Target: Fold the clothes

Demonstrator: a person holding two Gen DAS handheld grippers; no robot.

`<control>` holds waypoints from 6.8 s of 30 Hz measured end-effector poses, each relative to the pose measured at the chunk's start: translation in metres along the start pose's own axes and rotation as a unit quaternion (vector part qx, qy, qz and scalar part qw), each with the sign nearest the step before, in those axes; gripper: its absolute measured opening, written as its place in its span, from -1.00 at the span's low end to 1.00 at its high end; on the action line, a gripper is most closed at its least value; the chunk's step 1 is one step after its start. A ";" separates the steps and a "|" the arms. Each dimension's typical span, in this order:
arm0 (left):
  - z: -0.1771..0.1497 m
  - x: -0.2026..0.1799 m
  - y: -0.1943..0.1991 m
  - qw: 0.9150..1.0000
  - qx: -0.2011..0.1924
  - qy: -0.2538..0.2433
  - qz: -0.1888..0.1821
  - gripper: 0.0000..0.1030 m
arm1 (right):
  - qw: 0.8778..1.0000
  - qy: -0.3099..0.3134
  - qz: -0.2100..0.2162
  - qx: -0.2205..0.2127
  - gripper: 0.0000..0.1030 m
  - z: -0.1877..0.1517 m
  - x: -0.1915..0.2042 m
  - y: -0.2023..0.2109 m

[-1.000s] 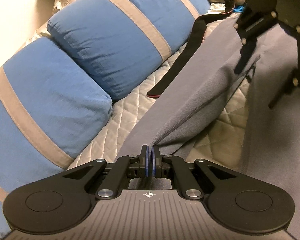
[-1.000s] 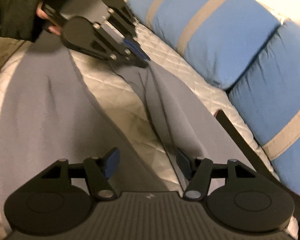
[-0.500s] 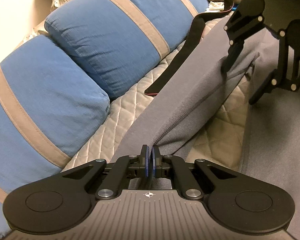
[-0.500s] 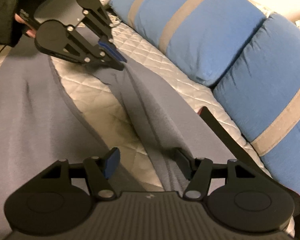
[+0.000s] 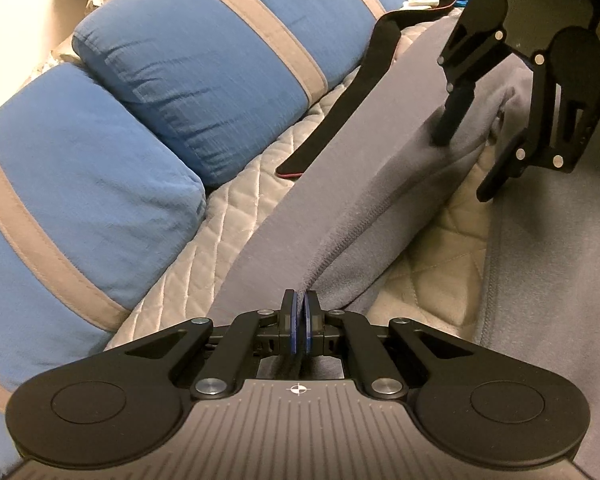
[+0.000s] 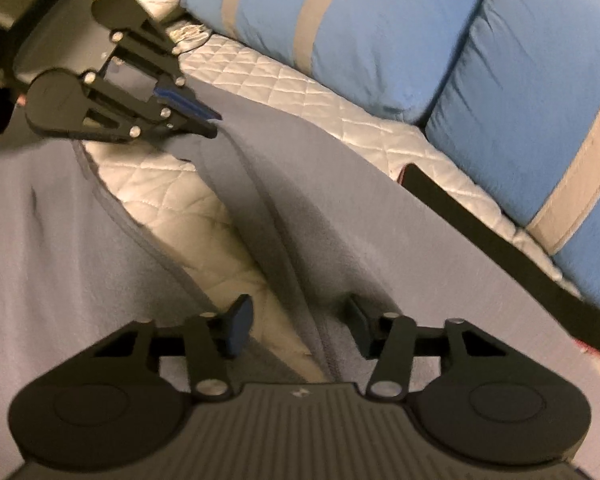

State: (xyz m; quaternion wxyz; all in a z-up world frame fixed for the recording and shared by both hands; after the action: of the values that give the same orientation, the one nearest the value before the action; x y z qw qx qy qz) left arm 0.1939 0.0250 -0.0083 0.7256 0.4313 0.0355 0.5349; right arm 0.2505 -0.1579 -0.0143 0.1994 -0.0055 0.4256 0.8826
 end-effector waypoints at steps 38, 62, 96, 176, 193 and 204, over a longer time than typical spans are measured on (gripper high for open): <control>-0.007 -0.011 0.033 0.997 0.023 -0.048 -0.055 -0.93 | 0.962 0.251 -0.094 0.051 -0.55 -0.006 0.063 0.024; -0.008 -0.009 0.027 0.997 0.034 -0.034 -0.057 -0.92 | 0.951 0.280 -0.117 0.052 -0.88 -0.003 0.069 -0.004; 0.016 -0.081 0.030 0.986 -0.026 -0.149 -0.076 -0.40 | 0.941 0.324 -0.074 0.070 -0.96 -0.010 0.078 0.025; -0.001 -0.115 0.008 0.971 0.042 -0.233 -0.034 -0.95 | 0.980 0.048 -0.188 -0.042 0.59 0.071 -0.045 -0.009; -0.001 -0.115 0.044 0.982 0.024 -0.187 -0.023 -0.90 | 0.980 0.097 -0.166 0.044 0.88 0.027 0.044 0.034; -0.018 -0.018 0.099 0.996 0.012 0.070 -0.043 -0.09 | 0.974 0.102 -0.200 0.032 1.00 0.035 0.057 0.055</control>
State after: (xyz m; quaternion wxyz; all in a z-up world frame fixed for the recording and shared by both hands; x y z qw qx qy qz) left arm 0.1035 0.0268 0.0389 0.7385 0.3996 0.1119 0.5315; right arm 0.1839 -0.1426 0.0391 0.3276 -0.1738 0.4623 0.8054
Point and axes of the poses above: each gripper's, at about its wrist camera, not at the fingertips, and y roughly against the way its jaws point, x to its left, z to its top, the point moved 3 cm from there along -y, roughly the way its jaws point, and after that the axes turned 10 degrees about y, right-handed, at the moved point
